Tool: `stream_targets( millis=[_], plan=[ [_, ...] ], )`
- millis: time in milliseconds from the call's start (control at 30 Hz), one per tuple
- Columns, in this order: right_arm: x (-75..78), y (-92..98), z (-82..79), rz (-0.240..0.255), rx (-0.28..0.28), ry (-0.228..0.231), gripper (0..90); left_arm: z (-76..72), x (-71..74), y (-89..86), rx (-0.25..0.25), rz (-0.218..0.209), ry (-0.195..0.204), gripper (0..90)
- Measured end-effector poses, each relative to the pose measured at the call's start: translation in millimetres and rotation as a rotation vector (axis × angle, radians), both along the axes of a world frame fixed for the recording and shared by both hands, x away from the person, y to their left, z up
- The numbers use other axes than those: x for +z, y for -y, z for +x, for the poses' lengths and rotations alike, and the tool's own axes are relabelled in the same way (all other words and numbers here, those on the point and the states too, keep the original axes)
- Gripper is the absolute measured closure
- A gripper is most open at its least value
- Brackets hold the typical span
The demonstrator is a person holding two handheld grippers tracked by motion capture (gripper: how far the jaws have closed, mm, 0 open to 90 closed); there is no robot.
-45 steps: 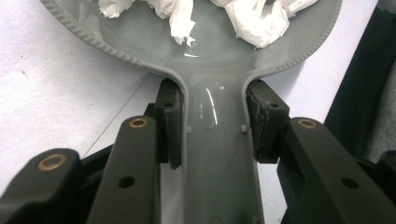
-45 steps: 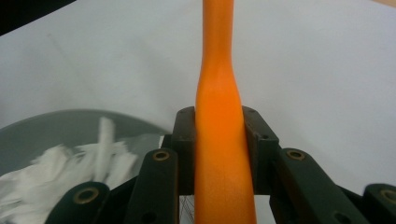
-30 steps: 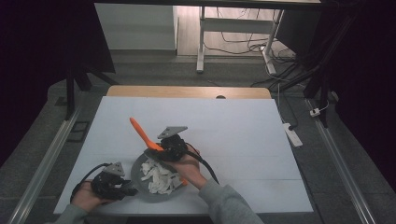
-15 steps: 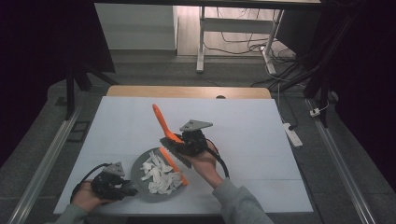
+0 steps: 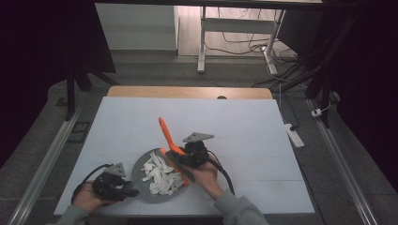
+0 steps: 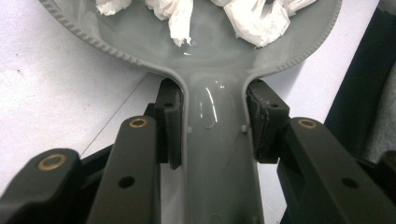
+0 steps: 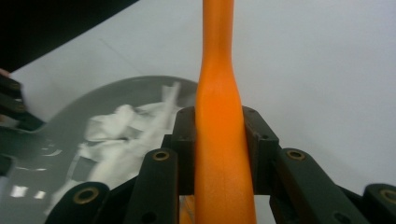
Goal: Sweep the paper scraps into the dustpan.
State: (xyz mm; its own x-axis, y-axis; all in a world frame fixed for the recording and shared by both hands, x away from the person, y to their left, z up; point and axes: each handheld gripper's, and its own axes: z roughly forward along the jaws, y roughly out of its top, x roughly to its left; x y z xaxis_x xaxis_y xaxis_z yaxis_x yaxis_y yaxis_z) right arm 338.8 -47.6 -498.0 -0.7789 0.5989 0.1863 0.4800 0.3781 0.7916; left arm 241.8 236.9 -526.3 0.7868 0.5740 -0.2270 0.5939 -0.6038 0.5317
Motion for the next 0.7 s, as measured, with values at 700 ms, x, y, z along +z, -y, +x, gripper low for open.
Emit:
stream_targets(
  millis=[700],
  plan=[
    [26.5,38.2,5.2,0.120,-0.059,0.038,69.6,-0.3,-0.8,-0.6,0.007,-0.014,-0.003,61.0]
  ],
)
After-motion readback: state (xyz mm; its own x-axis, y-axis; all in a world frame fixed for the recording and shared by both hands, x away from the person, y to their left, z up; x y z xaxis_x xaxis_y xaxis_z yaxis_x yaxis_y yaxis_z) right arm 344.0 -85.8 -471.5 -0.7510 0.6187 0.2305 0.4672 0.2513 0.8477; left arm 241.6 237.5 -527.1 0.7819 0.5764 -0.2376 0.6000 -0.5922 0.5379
